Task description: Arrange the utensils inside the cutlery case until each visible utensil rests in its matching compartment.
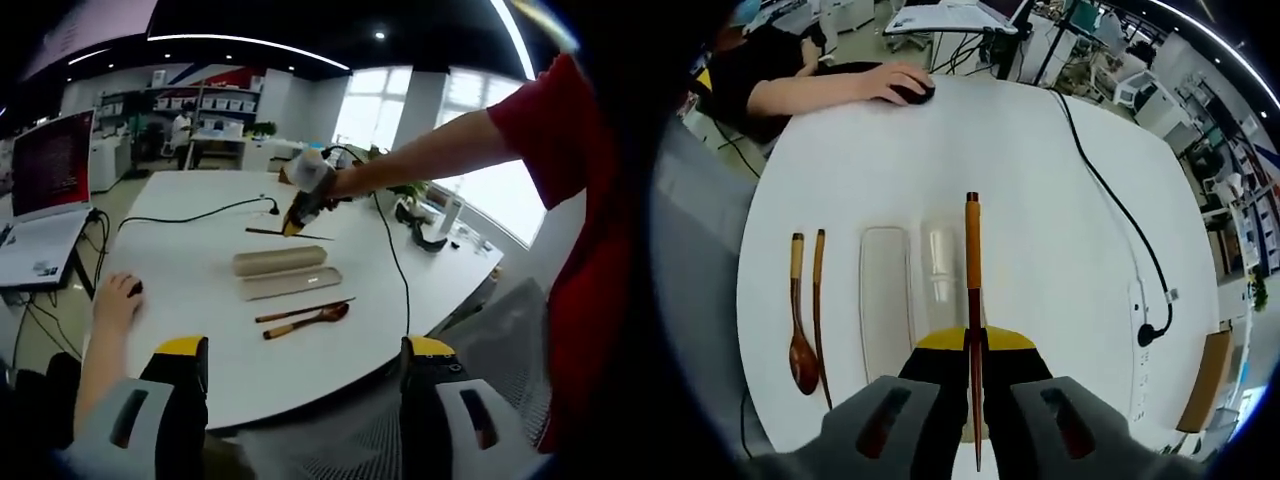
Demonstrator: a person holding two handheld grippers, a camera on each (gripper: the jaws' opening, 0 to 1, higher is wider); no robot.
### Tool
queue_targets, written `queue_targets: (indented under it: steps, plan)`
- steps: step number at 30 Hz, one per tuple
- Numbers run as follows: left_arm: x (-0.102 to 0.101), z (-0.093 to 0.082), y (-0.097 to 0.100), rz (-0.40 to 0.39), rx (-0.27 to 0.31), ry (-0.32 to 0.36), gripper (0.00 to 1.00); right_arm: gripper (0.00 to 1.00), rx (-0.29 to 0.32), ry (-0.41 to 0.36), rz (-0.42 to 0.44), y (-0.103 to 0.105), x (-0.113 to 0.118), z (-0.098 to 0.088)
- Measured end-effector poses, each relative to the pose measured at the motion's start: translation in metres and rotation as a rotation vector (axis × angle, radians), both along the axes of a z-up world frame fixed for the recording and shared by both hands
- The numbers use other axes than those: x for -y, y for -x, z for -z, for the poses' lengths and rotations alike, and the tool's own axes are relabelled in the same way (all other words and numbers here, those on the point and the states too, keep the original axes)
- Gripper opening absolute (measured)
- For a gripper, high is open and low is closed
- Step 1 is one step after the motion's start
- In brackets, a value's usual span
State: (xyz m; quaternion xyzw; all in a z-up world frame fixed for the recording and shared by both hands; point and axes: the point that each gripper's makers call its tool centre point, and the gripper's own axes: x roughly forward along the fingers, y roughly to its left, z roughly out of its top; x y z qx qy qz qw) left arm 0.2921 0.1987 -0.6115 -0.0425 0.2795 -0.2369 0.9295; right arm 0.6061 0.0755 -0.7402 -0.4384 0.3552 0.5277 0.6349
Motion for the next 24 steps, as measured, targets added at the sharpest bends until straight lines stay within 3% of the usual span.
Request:
queue_targets:
  steps: [17, 24]
  plan:
    - [-0.006, 0.001, 0.002, -0.008, 0.0, -0.001, 0.8, 0.0, 0.002, -0.009, 0.046, -0.003, -0.001, 0.007]
    - [-0.008, 0.003, 0.004, -0.009, -0.009, -0.015, 0.8, 0.0, -0.018, -0.011, 0.035, 0.002, -0.004, 0.02]
